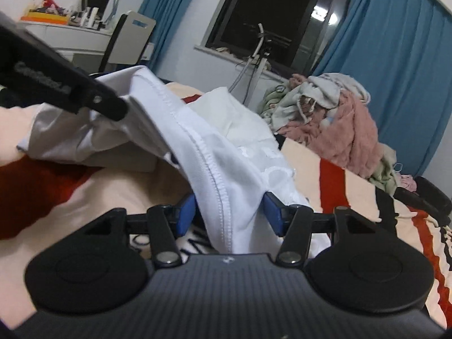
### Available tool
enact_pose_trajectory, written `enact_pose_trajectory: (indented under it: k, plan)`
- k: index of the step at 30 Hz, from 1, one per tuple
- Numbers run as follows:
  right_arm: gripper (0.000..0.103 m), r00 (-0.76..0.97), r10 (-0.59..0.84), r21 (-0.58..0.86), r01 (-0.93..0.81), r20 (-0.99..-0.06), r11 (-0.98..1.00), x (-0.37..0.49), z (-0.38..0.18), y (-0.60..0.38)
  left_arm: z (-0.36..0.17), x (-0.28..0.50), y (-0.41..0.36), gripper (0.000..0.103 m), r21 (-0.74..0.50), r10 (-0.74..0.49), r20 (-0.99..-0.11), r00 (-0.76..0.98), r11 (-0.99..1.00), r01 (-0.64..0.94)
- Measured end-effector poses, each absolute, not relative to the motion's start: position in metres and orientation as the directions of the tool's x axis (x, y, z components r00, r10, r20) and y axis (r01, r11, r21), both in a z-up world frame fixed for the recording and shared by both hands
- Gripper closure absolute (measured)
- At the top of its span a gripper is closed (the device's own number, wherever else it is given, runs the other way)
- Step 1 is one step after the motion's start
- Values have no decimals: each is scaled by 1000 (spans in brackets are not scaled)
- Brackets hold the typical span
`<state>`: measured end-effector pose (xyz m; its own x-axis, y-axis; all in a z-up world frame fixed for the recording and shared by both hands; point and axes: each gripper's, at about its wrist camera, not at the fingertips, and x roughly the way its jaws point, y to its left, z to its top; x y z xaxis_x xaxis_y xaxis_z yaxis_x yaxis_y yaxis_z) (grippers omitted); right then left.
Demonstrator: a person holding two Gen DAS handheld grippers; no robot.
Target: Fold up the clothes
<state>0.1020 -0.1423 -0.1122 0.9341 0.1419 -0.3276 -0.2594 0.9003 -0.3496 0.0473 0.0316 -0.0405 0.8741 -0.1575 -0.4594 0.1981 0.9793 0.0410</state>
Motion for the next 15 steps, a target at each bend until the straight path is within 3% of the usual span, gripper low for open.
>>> enact_pose_trajectory:
  k: [7, 15]
  plan:
    - [48, 959, 121, -160, -166, -257, 973, 97, -93, -176, -51, 53, 17, 88, 94, -152, -474, 867, 971, 221]
    - [48, 952, 168, -49, -187, -255, 981, 90, -83, -188, -62, 53, 8, 82, 138, -147, -478, 866, 961, 240]
